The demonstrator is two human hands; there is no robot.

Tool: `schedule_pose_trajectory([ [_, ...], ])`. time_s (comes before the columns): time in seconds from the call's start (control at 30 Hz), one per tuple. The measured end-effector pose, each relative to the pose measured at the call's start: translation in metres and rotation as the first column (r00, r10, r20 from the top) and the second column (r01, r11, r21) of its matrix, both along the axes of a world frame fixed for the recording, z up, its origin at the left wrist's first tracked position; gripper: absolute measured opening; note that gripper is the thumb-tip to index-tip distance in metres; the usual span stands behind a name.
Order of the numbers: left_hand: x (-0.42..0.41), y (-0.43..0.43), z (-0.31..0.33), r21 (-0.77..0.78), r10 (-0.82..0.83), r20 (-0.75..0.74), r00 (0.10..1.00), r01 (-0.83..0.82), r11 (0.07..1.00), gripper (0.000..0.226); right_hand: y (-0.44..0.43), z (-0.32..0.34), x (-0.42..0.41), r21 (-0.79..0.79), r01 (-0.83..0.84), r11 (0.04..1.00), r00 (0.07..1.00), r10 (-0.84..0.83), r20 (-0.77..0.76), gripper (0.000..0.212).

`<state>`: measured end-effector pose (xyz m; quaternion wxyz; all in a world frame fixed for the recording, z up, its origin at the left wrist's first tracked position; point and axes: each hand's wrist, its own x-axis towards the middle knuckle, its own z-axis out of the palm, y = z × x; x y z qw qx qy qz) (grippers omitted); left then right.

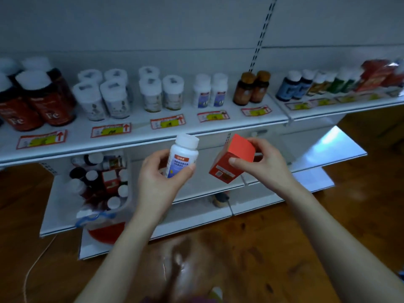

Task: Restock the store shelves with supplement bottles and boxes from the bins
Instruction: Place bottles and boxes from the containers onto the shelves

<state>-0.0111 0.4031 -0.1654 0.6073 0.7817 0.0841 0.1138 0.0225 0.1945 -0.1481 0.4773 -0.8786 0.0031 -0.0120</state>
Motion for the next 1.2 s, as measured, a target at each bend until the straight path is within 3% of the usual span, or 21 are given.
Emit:
schedule_pose_trajectory([
  [0.27,0.031,-0.071,0.024,-0.211,-0.119,-0.032,0.992,0.11,0.971,0.036,-0.072,0.026,0.031,0.043,-0.05,0.998,0.997,0.047,0.056,0.045],
  [0.4,0.052,-0.084,0.041,-0.3,-0.277,0.011,0.961,0.267,0.916,0.073,-0.085,0.037,0.047,0.038,-0.053,0.998,0.996,0.05,0.078,0.05],
  [0.47,0.065,-0.087,0.052,-0.272,-0.334,0.052,0.941,0.335,0.902,0.079,-0.087,0.043,0.056,0.018,-0.072,0.997,0.993,0.07,0.094,0.051],
  [0.63,0.107,-0.084,0.077,-0.219,-0.312,0.097,0.945,0.326,0.92,0.055,-0.085,0.062,0.078,-0.046,-0.136,0.99,0.981,0.141,0.135,0.05],
  [0.8,0.146,-0.074,0.094,-0.184,-0.279,0.176,0.944,0.309,0.933,0.048,-0.071,0.086,0.1,-0.088,-0.252,0.964,0.959,0.261,0.108,0.049],
  [0.93,0.176,-0.07,0.103,-0.372,-0.216,0.198,0.956,0.277,0.886,0.013,-0.06,0.094,0.118,-0.092,-0.264,0.96,0.954,0.274,0.12,0.051],
  [1.0,0.191,-0.066,0.104,-0.425,-0.176,0.17,0.97,0.233,0.874,0.007,-0.057,0.096,0.123,-0.084,-0.269,0.959,0.953,0.278,0.122,0.051],
  [1.2,0.223,-0.048,0.111,-0.17,-0.149,0.2,0.969,0.184,0.968,0.018,-0.054,0.093,0.131,-0.097,-0.276,0.956,0.953,0.285,0.099,0.051],
])
